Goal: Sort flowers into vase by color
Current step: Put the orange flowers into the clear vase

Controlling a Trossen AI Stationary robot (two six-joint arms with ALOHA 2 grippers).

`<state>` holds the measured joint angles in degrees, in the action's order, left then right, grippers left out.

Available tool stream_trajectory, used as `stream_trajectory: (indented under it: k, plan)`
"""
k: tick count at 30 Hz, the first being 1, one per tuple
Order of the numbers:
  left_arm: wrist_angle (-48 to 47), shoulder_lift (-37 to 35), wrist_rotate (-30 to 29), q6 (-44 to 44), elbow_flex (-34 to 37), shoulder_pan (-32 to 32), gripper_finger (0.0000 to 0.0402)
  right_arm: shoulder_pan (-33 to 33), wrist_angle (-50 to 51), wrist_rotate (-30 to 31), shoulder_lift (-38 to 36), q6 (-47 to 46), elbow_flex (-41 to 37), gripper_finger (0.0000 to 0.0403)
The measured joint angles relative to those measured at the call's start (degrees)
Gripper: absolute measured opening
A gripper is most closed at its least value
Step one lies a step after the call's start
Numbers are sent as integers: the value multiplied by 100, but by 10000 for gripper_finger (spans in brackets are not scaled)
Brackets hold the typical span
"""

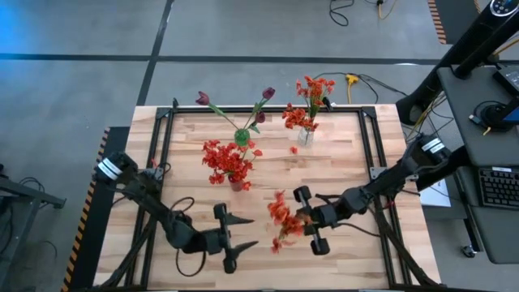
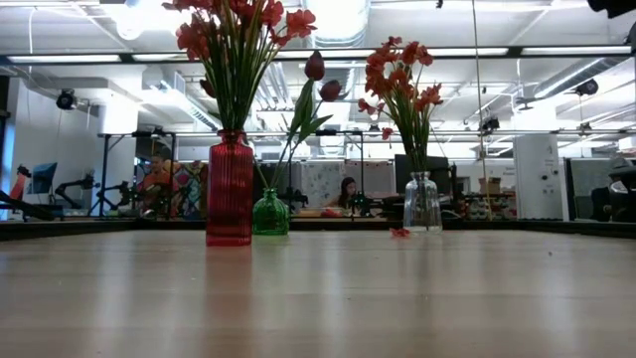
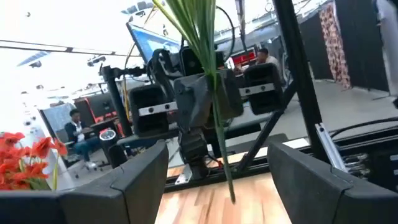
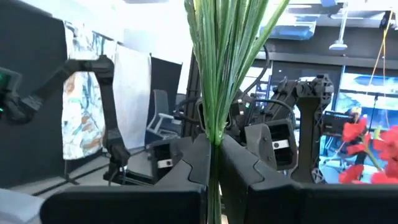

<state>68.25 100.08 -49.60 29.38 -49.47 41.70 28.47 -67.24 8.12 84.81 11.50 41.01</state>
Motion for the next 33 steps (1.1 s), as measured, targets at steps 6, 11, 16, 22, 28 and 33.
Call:
stream_trajectory:
  k: [6,11,16,22,28,33]
  plan:
    - [-17,454,-48,-6,-435,-264,256,0,3,-20,381,268,424,13]
    - [-17,742,-44,-148,-634,-412,256,0,48,-66,575,361,611,13]
    - [-10,901,-1,-438,-729,-564,255,0,48,-64,721,548,820,13]
    - [-7,1014,120,-484,-785,-606,216,0,75,-64,720,725,857,13]
    - [-23,1074,114,-486,-792,-628,132,0,72,-61,720,763,855,13]
    - [-24,1074,122,-484,-792,-628,53,0,75,-40,720,766,855,13]
